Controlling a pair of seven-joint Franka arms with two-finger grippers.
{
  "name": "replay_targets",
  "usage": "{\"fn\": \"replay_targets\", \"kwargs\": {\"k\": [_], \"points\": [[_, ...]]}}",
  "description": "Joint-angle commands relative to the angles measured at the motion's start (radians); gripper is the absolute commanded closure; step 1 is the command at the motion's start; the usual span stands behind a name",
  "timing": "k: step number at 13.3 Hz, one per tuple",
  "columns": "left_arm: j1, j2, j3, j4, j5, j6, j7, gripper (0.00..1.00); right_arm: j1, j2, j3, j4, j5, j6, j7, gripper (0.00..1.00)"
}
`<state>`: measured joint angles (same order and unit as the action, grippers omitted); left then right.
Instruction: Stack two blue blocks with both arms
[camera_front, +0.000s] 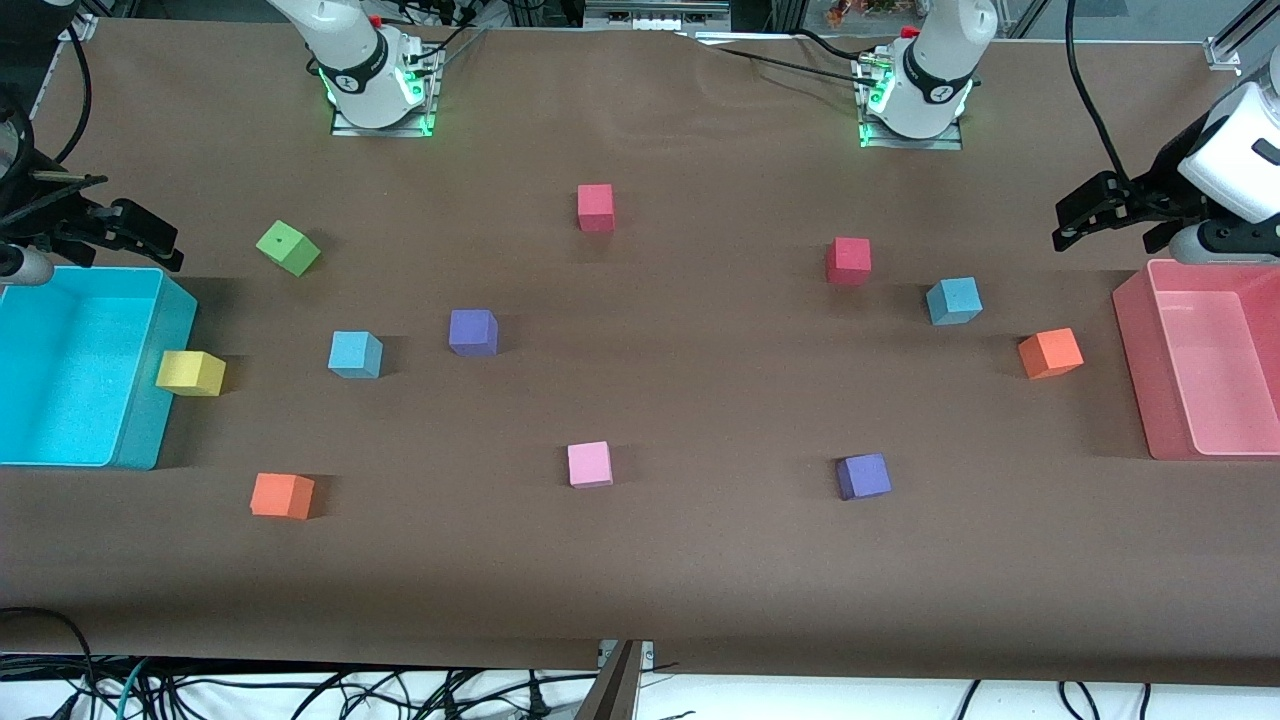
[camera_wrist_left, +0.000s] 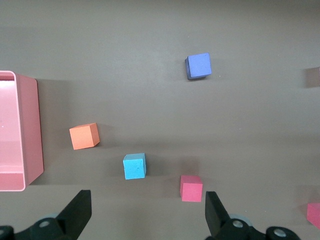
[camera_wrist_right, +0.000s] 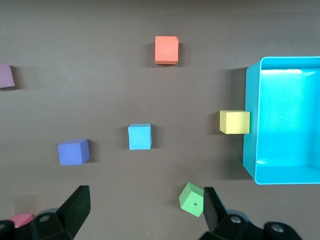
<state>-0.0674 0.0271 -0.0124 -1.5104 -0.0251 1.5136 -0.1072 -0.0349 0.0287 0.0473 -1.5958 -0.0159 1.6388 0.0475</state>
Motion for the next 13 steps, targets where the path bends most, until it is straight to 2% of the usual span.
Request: {"fn": "replay_targets", "kwargs": {"k": [1, 13], "points": [[-0.002, 0.002, -0.001, 0.024, 0.007, -0.019, -0.005, 0.00, -0.011, -0.021, 0.014, -0.019, -0.010, -0.002, 0.012, 0.00], [-0.002, -0.001, -0.003, 0.024, 0.005, -0.019, -0.005, 0.00, -0.010, -0.009, 0.014, -0.019, -0.015, 0.012, 0.011, 0.00]]}}
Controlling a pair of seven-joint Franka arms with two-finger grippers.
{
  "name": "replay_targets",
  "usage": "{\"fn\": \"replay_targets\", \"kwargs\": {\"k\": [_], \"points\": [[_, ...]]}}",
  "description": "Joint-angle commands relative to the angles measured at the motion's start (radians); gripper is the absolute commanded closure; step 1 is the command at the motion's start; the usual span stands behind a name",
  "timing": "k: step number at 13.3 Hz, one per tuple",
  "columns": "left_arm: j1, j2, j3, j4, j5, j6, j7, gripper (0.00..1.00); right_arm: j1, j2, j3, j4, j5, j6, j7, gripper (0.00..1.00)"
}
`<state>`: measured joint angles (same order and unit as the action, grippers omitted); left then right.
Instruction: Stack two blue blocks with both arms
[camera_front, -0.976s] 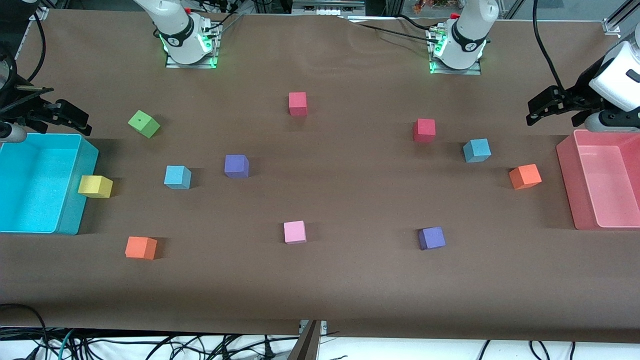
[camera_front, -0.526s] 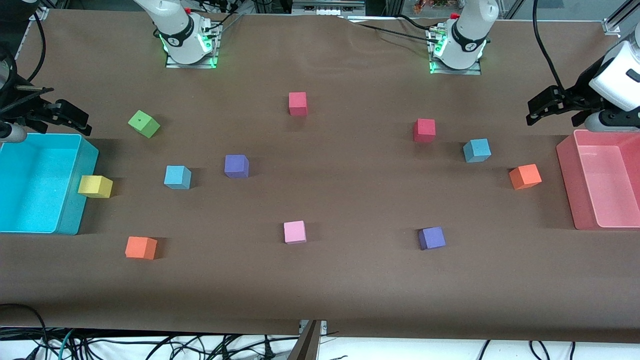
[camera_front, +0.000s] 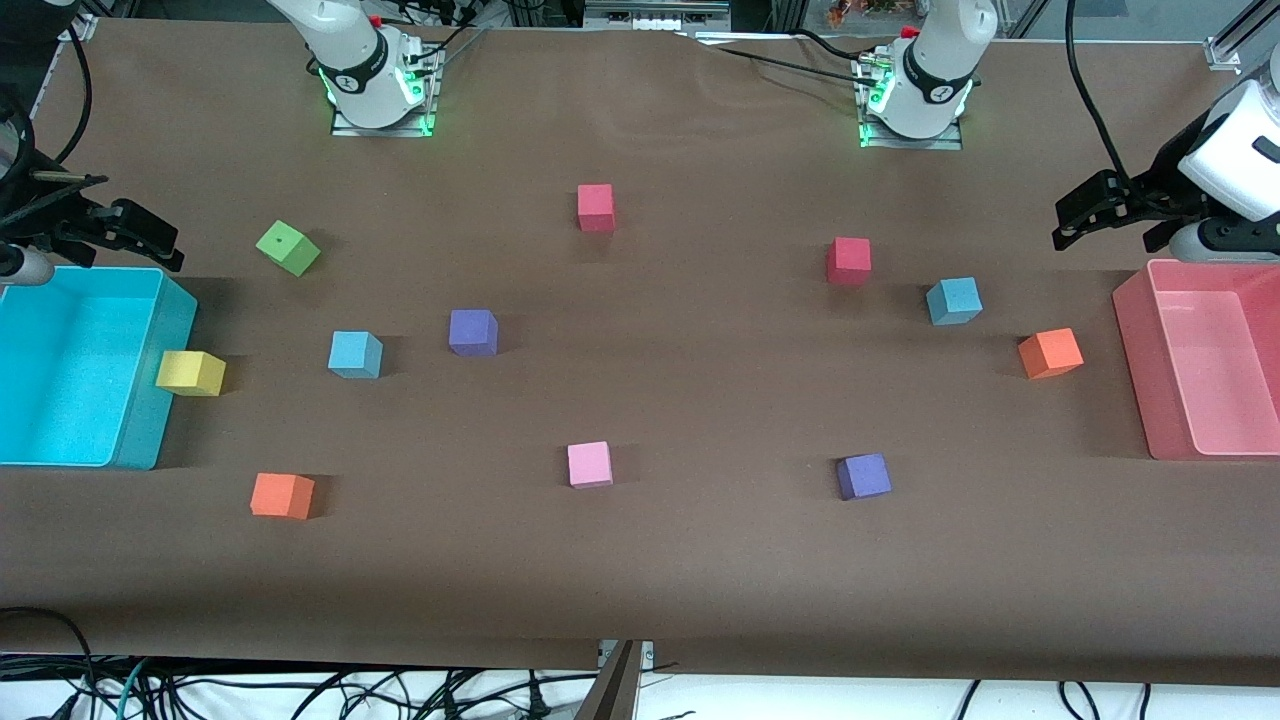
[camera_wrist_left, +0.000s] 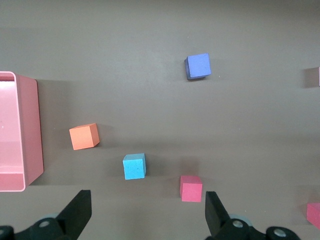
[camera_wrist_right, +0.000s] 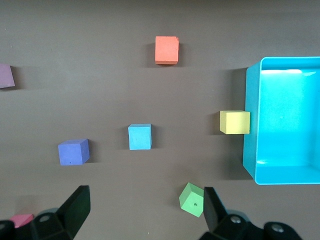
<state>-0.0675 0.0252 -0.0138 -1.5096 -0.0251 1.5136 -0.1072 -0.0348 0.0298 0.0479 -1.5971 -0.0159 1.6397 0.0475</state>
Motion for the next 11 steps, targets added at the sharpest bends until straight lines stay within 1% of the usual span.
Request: {"fn": "replay_targets", "kwargs": {"k": [1, 5, 8, 9, 11], "points": [[-0.002, 0.001, -0.002, 0.023, 0.005, -0.019, -0.005, 0.00, -0.011, 0.001, 0.012, -0.018, -0.015, 0.012, 0.011, 0.00], [0.000, 0.001, 0.002, 0.023, 0.005, -0.019, -0.003, 0.00, 0.009, 0.083, 0.012, -0.018, -0.015, 0.008, -0.008, 0.00], [0.000, 0.001, 0.000, 0.023, 0.008, -0.018, -0.002, 0.00, 0.013, 0.201, 0.012, -0.018, -0.021, 0.014, 0.005, 0.00], [0.000, 0.001, 0.002, 0.023, 0.008, -0.018, -0.002, 0.00, 0.016, 0.237, 0.012, -0.018, -0.022, 0.038, 0.008, 0.00], [0.000, 0.001, 0.003, 0.023, 0.011, -0.016, 0.003, 0.00, 0.030, 0.271, 0.012, -0.053, -0.022, 0.118, 0.012, 0.00]]}}
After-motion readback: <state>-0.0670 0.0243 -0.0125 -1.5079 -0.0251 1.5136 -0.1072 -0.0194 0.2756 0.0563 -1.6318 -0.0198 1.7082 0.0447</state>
